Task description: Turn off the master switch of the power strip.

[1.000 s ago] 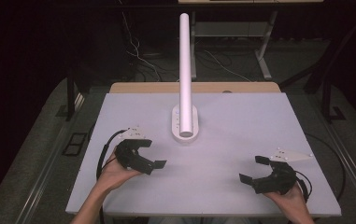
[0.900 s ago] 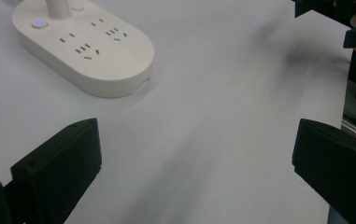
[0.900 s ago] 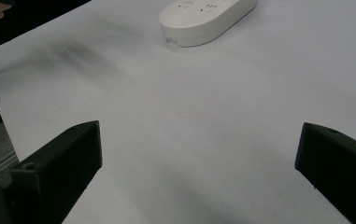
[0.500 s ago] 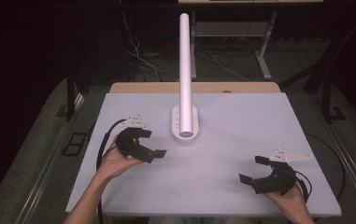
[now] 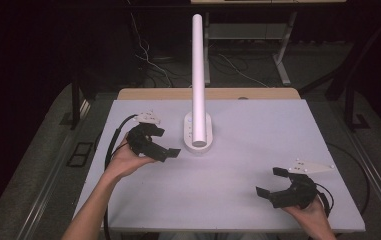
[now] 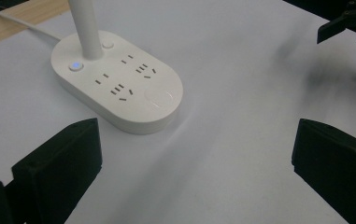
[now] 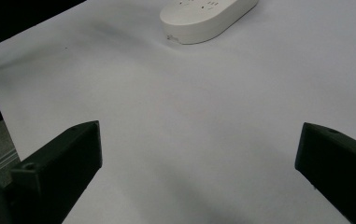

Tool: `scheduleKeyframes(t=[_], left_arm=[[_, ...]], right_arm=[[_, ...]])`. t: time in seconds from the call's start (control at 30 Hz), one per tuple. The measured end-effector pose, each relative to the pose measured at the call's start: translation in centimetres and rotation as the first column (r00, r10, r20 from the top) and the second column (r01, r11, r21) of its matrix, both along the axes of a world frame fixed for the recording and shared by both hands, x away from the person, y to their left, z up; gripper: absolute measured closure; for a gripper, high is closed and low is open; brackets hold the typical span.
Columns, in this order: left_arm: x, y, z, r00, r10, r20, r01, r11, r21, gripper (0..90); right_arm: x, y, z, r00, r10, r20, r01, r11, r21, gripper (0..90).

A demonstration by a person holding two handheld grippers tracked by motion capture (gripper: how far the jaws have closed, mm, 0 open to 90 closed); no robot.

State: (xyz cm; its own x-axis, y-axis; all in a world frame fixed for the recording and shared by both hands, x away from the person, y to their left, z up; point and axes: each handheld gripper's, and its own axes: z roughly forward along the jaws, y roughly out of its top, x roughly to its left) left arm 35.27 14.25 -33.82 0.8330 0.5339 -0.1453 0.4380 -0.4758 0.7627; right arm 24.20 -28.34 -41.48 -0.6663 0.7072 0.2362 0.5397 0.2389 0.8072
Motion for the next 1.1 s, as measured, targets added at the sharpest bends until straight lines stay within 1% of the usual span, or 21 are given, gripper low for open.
scheduleKeyframes(t=[0.1, 0.17, 0.23, 0.27, 0.4, 0.5, 0.6, 0.97, 1.1], left_arm=[[0.4, -0.2, 0.2, 1.0, 0.004, 0.001, -0.004, 1.0, 0.003, 0.9], [0.8, -0.4, 0.2, 1.0, 0.003, 0.004, -0.003, 1.0, 0.005, 1.0], [1.0, -0.5, 0.2, 0.9999, 0.013, 0.0, -0.013, 0.9999, 0.005, 1.2], [1.3, -0.6, 0.2, 1.0, 0.006, 0.006, -0.006, 1.0, 0.008, 1.2], [2.0, -0.7, 0.0, 0.9999, 0.017, -0.001, -0.017, 0.9998, 0.004, 1.2], [2.5, -0.7, -0.2, 0.9997, 0.024, 0.002, -0.024, 0.9997, -0.002, 1.3], [3.1, -0.9, -0.3, 0.9995, 0.032, 0.001, -0.032, 0.9995, 0.005, 1.7], [5.1, -1.6, 0.0, 0.9995, 0.03, -0.004, -0.03, 0.999, 0.034, 1.8], [5.7, -1.8, -0.2, 0.999, 0.045, -0.008, -0.045, 0.9986, 0.027, 2.0]], right_arm=[[-0.1, 0.0, 0.0, 1.0, -0.002, -0.004, 0.002, 1.0, 0.004, 0.2], [0.0, 0.0, 0.0, 1.0, -0.001, 0.008, 0.001, 1.0, 0.0, 0.1], [0.0, 0.0, 0.0, 1.0, -0.002, 0.006, 0.002, 1.0, -0.001, 0.1], [0.0, 0.0, 0.0, 1.0, -0.004, 0.008, 0.004, 1.0, -0.003, 0.1], [0.0, -0.1, 0.1, 0.9999, -0.006, 0.016, 0.006, 1.0, -0.01, 0.2], [0.0, -0.1, 0.1, 0.9998, -0.009, 0.017, 0.01, 1.0, -0.009, 0.1], [0.0, -0.2, 0.1, 0.9997, -0.011, 0.02, 0.011, 1.0, -0.011, 0.1], [-0.1, -0.3, 0.1, 0.9997, -0.014, 0.02, 0.014, 1.0, -0.012, 0.1], [-0.1, -0.3, 0.1, 0.9997, -0.014, 0.019, 0.014, 1.0, -0.014, 0.1]])
